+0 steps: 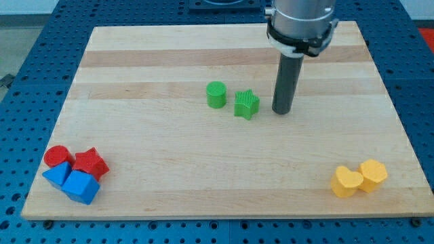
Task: Put the green star at the right side of the green circle
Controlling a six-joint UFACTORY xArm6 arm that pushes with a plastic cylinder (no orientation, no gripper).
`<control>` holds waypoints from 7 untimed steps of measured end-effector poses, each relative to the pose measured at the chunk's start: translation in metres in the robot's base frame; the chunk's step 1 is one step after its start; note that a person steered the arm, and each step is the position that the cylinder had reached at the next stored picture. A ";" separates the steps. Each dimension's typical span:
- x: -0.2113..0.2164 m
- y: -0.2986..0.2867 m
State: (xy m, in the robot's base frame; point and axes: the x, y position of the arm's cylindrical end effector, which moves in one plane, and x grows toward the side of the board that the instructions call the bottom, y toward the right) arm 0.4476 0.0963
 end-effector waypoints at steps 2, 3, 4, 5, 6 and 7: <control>0.016 -0.036; 0.010 -0.041; -0.005 -0.041; -0.018 -0.041; -0.025 -0.044; -0.029 -0.050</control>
State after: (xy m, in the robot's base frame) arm 0.4182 0.0459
